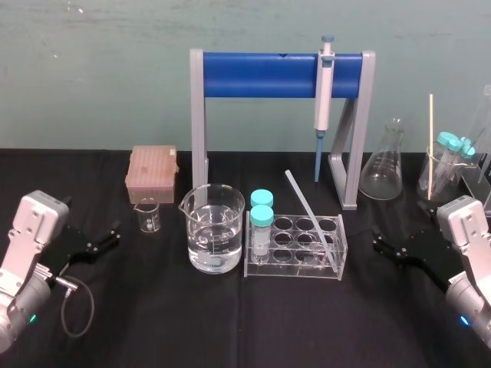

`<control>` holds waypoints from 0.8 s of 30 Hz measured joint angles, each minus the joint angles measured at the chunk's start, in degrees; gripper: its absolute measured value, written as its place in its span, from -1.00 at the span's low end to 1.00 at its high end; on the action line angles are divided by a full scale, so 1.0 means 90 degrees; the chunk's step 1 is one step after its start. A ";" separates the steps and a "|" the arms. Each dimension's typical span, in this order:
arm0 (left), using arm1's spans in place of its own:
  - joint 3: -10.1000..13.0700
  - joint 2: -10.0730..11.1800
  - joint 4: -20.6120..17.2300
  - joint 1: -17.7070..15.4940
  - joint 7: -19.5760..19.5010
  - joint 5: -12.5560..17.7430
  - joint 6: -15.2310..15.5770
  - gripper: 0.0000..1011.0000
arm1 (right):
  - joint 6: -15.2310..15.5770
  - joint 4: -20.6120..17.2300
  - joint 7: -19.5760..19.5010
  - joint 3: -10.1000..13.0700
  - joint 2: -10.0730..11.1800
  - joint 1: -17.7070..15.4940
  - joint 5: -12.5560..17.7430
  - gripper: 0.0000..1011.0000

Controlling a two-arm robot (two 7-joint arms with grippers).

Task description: Pick up the stirring rod with one hand, then place it down.

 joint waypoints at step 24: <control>0.0000 0.0000 0.0000 0.0000 0.0000 0.0000 0.0000 0.98 | 0.0000 0.0000 0.0000 0.0000 0.0000 0.0000 0.0000 0.98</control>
